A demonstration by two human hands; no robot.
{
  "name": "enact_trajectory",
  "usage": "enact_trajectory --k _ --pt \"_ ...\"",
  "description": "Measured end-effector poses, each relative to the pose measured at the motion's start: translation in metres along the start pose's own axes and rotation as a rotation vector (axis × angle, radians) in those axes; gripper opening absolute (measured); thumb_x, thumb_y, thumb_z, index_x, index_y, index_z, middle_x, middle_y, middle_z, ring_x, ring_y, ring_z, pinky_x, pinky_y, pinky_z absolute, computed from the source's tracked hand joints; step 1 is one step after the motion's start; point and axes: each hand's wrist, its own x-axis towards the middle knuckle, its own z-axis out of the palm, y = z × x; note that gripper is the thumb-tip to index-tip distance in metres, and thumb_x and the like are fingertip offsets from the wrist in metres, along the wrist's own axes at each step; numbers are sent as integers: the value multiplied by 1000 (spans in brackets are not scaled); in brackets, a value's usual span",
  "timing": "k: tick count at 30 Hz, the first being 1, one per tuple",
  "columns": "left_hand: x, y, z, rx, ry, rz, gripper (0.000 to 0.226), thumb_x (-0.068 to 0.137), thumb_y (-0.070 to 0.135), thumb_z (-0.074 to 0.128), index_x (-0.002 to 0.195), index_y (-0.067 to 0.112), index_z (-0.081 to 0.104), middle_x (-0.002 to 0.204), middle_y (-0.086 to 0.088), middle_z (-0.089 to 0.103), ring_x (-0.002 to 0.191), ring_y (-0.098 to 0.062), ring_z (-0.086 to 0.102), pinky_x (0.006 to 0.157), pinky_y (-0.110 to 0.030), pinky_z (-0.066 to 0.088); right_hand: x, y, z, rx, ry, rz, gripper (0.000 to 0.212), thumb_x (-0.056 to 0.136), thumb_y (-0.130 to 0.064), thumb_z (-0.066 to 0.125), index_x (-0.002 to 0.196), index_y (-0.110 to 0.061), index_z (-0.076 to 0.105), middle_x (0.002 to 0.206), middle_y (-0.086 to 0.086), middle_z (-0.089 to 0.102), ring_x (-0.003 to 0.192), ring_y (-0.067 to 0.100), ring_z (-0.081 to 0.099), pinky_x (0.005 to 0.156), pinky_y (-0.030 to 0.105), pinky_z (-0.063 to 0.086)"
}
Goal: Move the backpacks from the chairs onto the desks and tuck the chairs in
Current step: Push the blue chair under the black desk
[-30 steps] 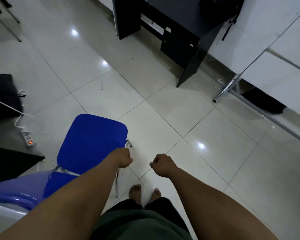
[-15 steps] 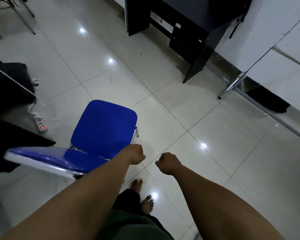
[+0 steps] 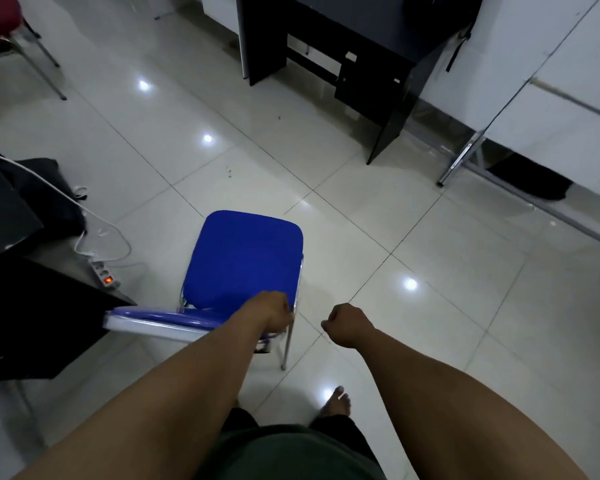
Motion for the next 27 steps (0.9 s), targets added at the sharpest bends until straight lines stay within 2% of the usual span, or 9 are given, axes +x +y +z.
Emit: enact_trajectory --k 3,6,8,12,15,17,21,24,27 --pt "-12 -43 -14 28 -15 37 33 92 42 56 115 19 60 118 -3 60 103 -21 56 90 -34 48 -4 -47 27 41 10 -11 32 97 -30 56 112 -4 65 115 12 67 106 28 62 80 29 48" --pt "-18 -72 -18 -23 -12 74 40 91 58 51 108 23 61 106 1 62 96 -18 58 89 -35 49 -7 -88 48 30 -3 -41 19 96 -20 54 105 -7 64 112 13 67 98 27 62 69 26 46" --pt "-22 -86 -21 -28 -22 131 45 87 66 49 105 27 62 104 3 63 94 -17 58 89 -35 50 -8 -107 58 -13 -12 -24 19 96 -15 52 108 -5 62 114 15 65 98 28 62 70 29 44" --pt "-33 -100 -31 -22 -24 248 55 80 77 46 101 30 65 103 4 66 92 -15 61 89 -37 52 -2 -114 57 15 14 46 20 93 -25 56 105 -10 62 110 11 65 85 23 56 70 28 43" --pt "-46 -106 -35 23 85 366 53 77 76 48 95 29 68 92 10 68 84 -8 61 80 -36 56 0 -116 57 37 32 70 16 91 -28 59 97 -13 60 101 9 65 83 22 57 66 27 42" --pt "-55 -114 -39 108 199 445 51 77 74 50 92 29 68 86 13 66 79 -5 58 74 -34 56 2 -124 60 38 38 65 16 88 -24 59 98 -11 63 103 9 67 86 23 60 67 27 44" --pt "-70 -143 -44 207 333 523 51 77 76 51 96 31 64 89 14 63 81 -5 56 69 -27 50 5 -135 62 68 41 81 20 82 -12 58 100 -11 67 104 9 69 94 26 65 72 28 49" --pt "-77 -162 -48 241 315 585 51 76 73 55 106 33 61 95 15 62 85 -5 57 70 -26 48 11 -141 67 168 61 107 22 83 -23 66 99 -8 70 101 11 71 92 26 66 69 29 47" --pt "-79 -176 -55 311 224 607 51 75 59 59 119 33 56 107 14 60 97 -9 56 78 -31 51 10 -157 79 251 73 131 28 82 -34 68 93 -8 69 92 11 70 85 26 65 74 34 51"
